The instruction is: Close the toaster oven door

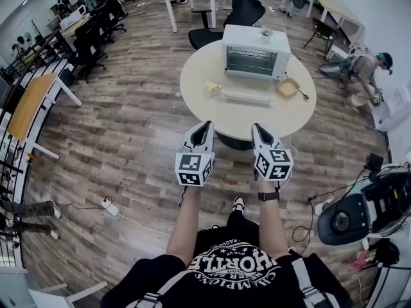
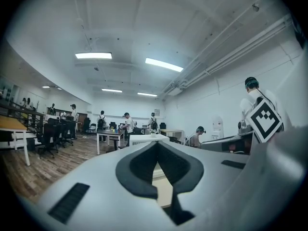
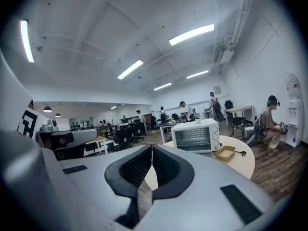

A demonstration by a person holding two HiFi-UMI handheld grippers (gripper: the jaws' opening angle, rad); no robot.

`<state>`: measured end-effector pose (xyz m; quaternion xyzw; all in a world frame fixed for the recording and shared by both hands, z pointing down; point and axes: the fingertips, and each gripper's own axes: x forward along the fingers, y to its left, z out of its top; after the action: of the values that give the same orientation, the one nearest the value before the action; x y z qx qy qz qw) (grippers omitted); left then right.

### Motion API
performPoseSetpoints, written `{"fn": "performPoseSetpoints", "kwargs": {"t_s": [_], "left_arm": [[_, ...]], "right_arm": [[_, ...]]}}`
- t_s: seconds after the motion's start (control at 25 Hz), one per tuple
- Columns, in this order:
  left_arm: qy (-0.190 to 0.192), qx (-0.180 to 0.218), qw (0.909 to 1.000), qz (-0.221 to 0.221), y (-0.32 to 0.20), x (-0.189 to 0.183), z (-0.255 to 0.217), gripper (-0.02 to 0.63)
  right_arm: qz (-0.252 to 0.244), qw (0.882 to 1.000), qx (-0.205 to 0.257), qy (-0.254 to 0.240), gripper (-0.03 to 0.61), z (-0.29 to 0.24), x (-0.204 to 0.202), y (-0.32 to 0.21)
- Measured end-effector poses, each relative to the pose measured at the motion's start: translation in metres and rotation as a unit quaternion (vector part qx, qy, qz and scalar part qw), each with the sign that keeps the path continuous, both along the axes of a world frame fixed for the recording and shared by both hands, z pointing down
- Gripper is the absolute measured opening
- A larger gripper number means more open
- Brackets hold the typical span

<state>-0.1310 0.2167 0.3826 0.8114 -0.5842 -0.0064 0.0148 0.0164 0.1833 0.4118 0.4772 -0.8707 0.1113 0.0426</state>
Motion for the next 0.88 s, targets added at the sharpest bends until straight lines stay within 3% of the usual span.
{"fn": "performPoseSetpoints", "kwargs": {"t_s": [0.48,0.88], "left_arm": [[-0.012,0.004,0.9999,0.009,-0.075,0.029,-0.007,0.018],[-0.013,-0.009,0.9996,-0.022,-0.138,0.054,0.0,0.018]], "right_arm": [[-0.023,1.0,-0.014,-0.015,0.014,-0.001,0.012,-0.082],[-0.035,0.998,-0.033,-0.027,0.012,0.006,0.044,-0.144]]}}
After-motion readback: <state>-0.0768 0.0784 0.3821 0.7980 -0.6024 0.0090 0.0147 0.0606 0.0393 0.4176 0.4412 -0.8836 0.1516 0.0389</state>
